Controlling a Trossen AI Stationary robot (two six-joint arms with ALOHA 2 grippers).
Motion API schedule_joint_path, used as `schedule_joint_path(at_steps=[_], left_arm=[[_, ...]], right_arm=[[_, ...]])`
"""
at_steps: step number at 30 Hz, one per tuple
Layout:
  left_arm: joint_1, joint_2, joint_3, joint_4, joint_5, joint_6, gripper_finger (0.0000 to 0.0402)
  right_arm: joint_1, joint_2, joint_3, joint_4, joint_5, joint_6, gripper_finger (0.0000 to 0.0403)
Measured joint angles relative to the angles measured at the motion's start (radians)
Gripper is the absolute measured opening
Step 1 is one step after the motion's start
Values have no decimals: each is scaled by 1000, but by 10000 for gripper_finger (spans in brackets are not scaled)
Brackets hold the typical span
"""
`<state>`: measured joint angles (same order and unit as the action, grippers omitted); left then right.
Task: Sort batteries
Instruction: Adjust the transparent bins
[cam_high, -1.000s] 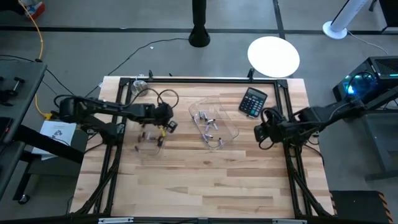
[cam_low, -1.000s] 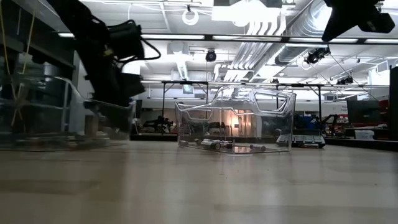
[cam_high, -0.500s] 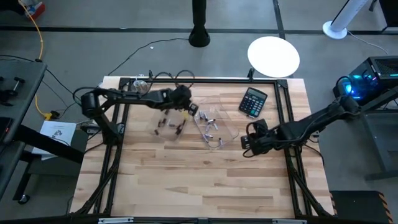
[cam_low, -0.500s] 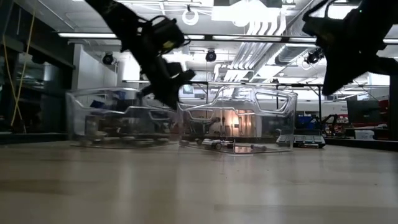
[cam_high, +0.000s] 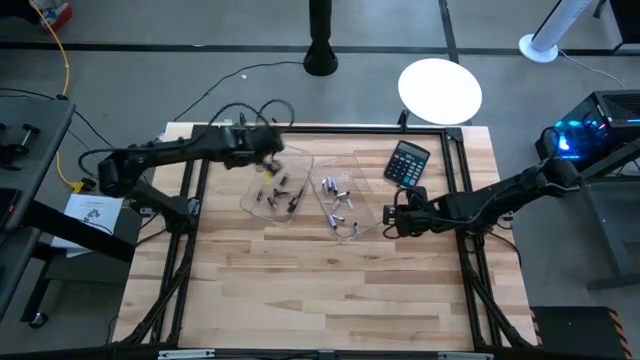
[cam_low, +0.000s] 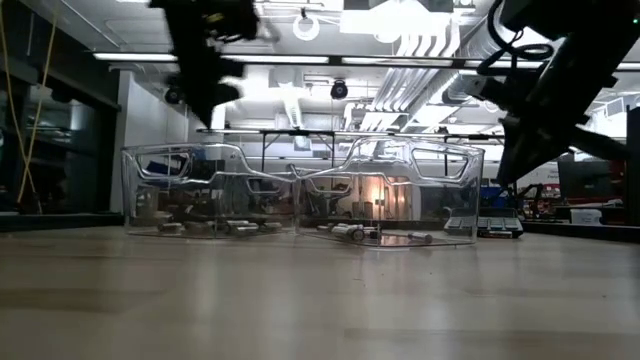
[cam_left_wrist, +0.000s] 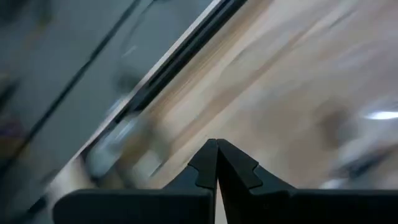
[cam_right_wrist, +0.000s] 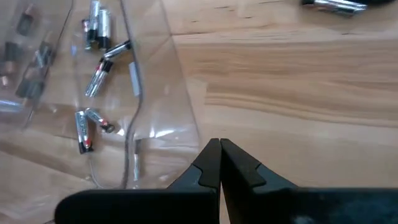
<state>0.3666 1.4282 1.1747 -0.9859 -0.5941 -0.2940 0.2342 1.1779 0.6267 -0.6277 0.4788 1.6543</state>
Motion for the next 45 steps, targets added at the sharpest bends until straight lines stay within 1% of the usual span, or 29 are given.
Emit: schedule_joint_path(at_steps=[1,2,4,7,10,14,17,21,23,27,32,37,41,45], left_arm=[[0,-23,-23,-67,-37,-40,0],[2,-48,-48,-118,-53,-73,0],[6,-95,-105,-159,-50,-126,0],[15,-134,-204,-138,41,-152,0],[19,-138,-302,-124,113,-180,0],[10,-129,-424,-39,252,-239,0],[-19,-128,-491,26,323,-294,0],[-82,-133,-528,72,401,-360,0],[-121,-132,-532,74,424,-396,0],[-192,-133,-530,88,437,-455,0],[-243,-134,-532,174,436,-495,0],[-236,-133,-535,277,416,-508,0],[-218,-133,-535,378,435,-513,0],[-213,-133,-534,385,441,-466,0]], right_arm=[[-8,4,-7,30,-4,-15,0],[-15,7,-13,51,-8,-21,0],[-26,14,-25,72,-9,-32,0],[-41,15,-34,95,-17,-41,0],[-53,15,-35,95,-18,-46,0],[-60,16,-35,102,-18,-66,0],[-60,33,-35,146,-30,-96,0],[-57,98,-35,236,-74,-119,0],[-50,145,-35,298,-85,-118,0],[-39,236,-35,454,-97,-119,0],[-35,313,-33,614,-119,-118,0],[-35,322,-33,662,-120,-119,0],[-35,321,-33,670,-121,-119,0],[-24,316,-33,656,-124,-118,0]])
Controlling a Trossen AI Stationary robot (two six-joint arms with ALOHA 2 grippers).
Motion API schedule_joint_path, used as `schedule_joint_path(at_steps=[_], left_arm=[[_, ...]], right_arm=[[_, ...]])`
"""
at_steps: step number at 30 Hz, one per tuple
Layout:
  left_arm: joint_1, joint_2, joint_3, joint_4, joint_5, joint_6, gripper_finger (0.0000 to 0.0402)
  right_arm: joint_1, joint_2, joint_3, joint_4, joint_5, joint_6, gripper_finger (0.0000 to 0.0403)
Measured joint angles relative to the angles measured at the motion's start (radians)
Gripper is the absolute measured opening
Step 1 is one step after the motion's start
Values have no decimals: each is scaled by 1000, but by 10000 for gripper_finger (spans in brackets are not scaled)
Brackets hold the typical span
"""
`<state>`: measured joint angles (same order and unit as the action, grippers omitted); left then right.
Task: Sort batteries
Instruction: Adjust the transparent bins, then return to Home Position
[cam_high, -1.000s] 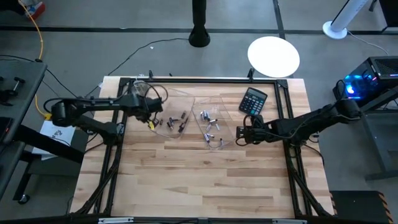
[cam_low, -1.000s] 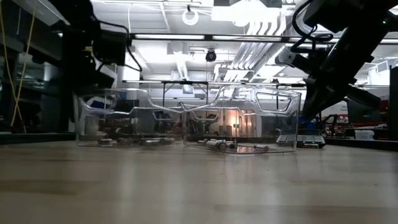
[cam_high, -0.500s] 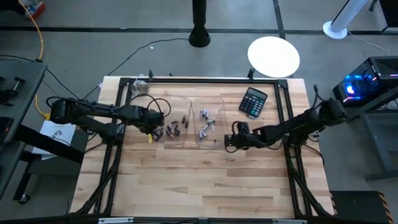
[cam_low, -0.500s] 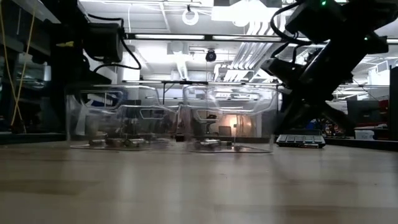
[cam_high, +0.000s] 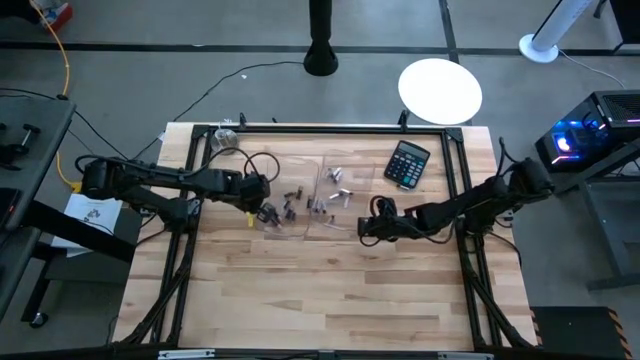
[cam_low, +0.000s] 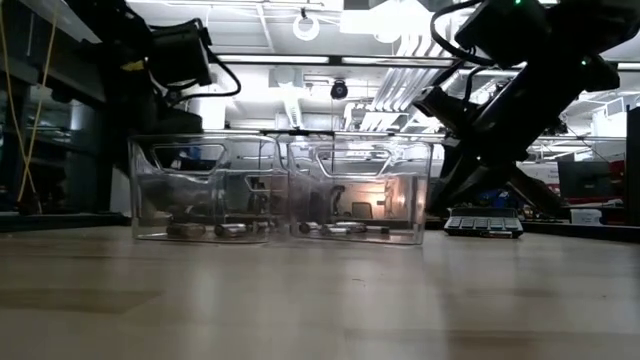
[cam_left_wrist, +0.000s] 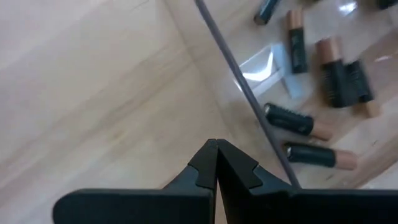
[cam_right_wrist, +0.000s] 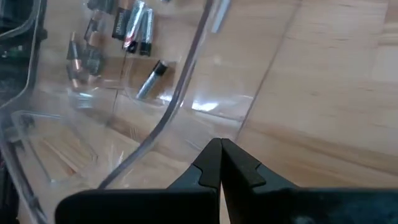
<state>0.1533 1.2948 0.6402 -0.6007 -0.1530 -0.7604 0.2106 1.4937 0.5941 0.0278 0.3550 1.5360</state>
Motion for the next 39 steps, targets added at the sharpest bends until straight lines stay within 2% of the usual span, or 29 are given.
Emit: schedule_joint_path(at_steps=[5,11,16,20,22,25,28,30,33,36,39], left_arm=[[35,-42,0,-51,-30,30,0],[105,-155,2,7,-65,55,0],[156,-334,59,42,-139,140,0],[127,-527,67,184,-91,260,0],[74,-624,15,327,-80,245,0],[-33,-744,-137,601,-99,197,0],[-147,-802,-324,860,-215,142,0],[-212,-804,-428,984,-298,123,0],[-274,-804,-539,1126,-375,108,0],[-292,-815,-616,1255,-360,139,0],[-273,-831,-627,1146,-305,136,0]], right_arm=[[15,-77,3,-139,0,8,0],[16,-216,3,-316,7,-10,0],[51,-399,11,-523,80,-5,0],[86,-537,49,-641,191,-53,0],[108,-587,69,-614,261,-110,0],[139,-620,92,-483,357,-252,0],[152,-618,123,-351,408,-405,0],[153,-611,154,-337,428,-468,0],[156,-611,208,-377,436,-523,0],[177,-620,272,-485,438,-547,0],[221,-636,332,-632,446,-519,0]])
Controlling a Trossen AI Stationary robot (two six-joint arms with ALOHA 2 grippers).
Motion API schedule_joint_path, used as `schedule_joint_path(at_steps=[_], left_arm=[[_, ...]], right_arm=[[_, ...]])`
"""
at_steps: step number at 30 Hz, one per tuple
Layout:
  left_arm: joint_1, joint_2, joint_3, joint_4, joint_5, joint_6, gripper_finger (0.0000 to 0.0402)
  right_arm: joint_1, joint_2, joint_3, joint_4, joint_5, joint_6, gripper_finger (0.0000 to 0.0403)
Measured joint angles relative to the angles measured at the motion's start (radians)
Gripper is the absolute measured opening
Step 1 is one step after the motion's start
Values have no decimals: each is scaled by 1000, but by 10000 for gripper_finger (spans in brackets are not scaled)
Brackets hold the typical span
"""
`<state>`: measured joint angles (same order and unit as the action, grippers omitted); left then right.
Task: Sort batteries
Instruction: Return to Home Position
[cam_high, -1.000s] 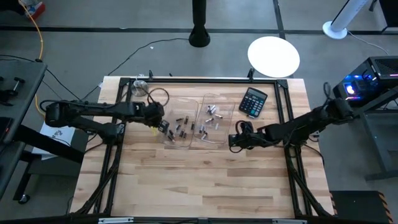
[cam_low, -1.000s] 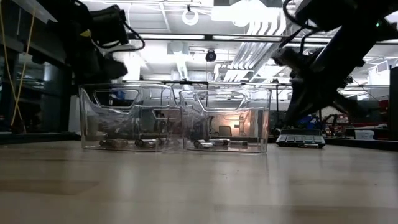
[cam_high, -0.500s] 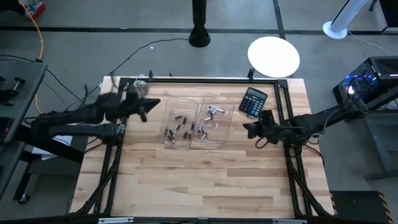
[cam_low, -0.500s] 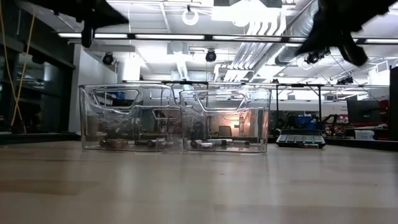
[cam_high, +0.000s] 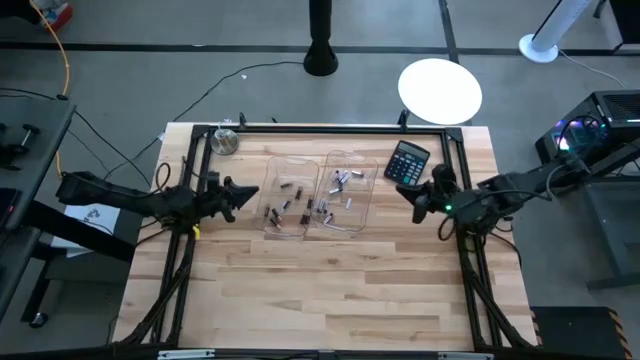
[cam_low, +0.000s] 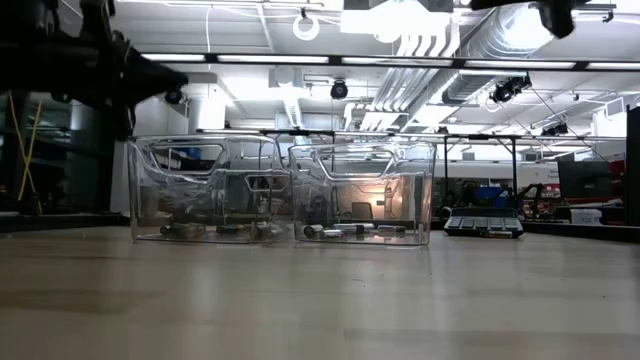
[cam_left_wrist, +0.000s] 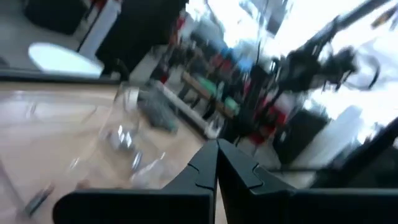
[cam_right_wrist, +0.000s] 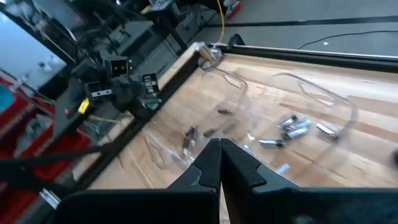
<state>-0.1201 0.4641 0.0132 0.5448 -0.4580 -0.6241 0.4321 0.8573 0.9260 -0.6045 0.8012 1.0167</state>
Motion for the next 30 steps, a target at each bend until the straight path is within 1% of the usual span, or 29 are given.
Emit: schedule_joint_path(at_steps=[2,5,7,8,10,12,14,16,18,19,21,22,24,26,28,30], left_arm=[[29,-15,-1,-56,58,-2,0],[85,-39,-1,-67,165,-2,0],[117,-57,0,-40,223,2,0],[130,-66,1,-32,231,5,0],[148,-81,1,-21,226,17,0],[158,-91,1,-23,207,32,0],[161,-96,1,-23,193,34,0],[160,-98,1,-22,190,34,0],[160,-97,1,-24,190,34,0],[160,-97,1,-24,190,34,0],[160,-97,1,-23,190,34,0],[160,-97,1,-23,190,34,0],[160,-97,1,-24,190,34,0],[160,-97,1,-24,190,34,0],[160,-96,1,-24,190,34,0],[160,-96,1,-24,190,34,0]], right_arm=[[46,-11,23,-80,30,40,0],[134,-19,19,-165,74,134,0],[205,-20,-28,-169,119,214,0],[242,-20,-65,-155,146,258,0],[314,-16,-179,-45,227,351,0],[364,-8,-317,148,304,393,0],[368,4,-451,392,349,372,0],[326,8,-557,616,337,291,0],[251,7,-628,804,253,141,0],[203,5,-655,893,192,55,0],[87,3,-696,1038,56,-99,0],[23,3,-711,1097,-30,-166,0],[-112,2,-729,1148,-208,-269,0],[-228,1,-749,1148,-361,-317,0],[-304,-6,-775,1150,-483,-319,0],[-324,-19,-806,1167,-544,-318,0]])
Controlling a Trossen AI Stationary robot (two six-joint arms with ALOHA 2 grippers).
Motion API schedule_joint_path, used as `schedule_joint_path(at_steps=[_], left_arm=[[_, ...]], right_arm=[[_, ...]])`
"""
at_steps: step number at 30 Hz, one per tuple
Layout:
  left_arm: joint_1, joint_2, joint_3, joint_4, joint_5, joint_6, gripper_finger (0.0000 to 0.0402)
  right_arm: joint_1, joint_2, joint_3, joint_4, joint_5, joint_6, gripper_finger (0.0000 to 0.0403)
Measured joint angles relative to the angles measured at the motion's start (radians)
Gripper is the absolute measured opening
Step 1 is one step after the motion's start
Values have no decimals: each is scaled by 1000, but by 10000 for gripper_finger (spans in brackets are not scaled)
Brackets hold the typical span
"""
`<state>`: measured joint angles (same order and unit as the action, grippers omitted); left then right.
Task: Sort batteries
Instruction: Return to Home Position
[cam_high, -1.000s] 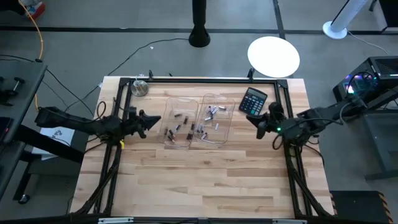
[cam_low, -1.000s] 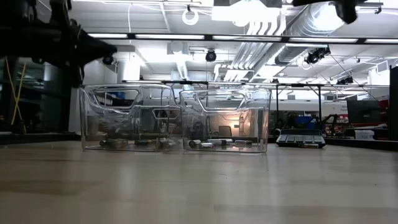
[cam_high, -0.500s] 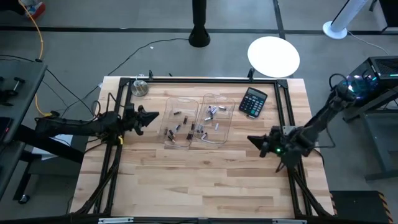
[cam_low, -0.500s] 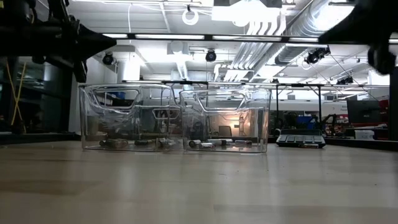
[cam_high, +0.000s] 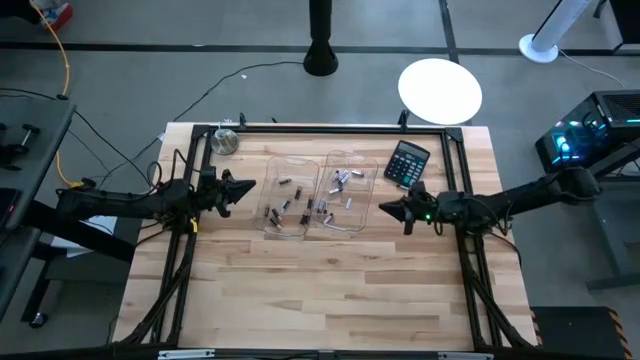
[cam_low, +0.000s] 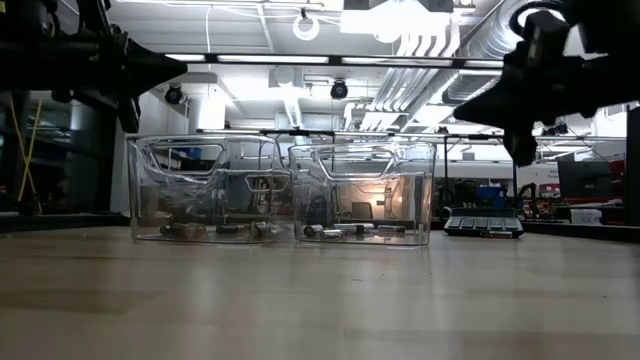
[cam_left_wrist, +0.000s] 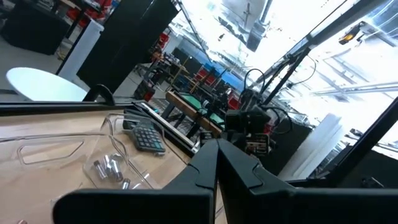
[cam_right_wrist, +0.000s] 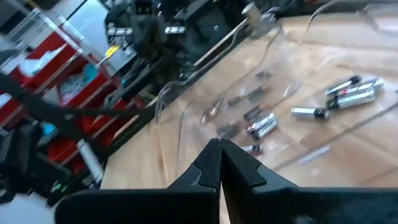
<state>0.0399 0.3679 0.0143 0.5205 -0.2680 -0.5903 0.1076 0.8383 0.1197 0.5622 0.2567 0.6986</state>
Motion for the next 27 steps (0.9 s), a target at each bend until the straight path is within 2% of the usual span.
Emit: schedule_joint_path(at_steps=[3,6,13,15,19,22,27], left_arm=[[0,0,0,-1,0,0,0],[0,0,0,-1,-1,0,0],[-3,-10,0,-18,-1,0,0],[-8,-63,0,-72,-1,0,0],[-17,-267,1,-229,-1,0,0],[-15,-367,-1,-297,-5,-1,0],[-24,-365,-2,-281,-6,0,0]], right_arm=[[20,-19,-60,73,21,-37,0],[40,-32,-111,96,139,-37,0],[46,-29,-106,-215,151,19,0],[46,-28,-106,-290,151,16,0],[49,-43,-106,-420,151,18,0],[50,-146,-110,-500,149,15,0],[50,-406,-110,-497,127,0,0]])
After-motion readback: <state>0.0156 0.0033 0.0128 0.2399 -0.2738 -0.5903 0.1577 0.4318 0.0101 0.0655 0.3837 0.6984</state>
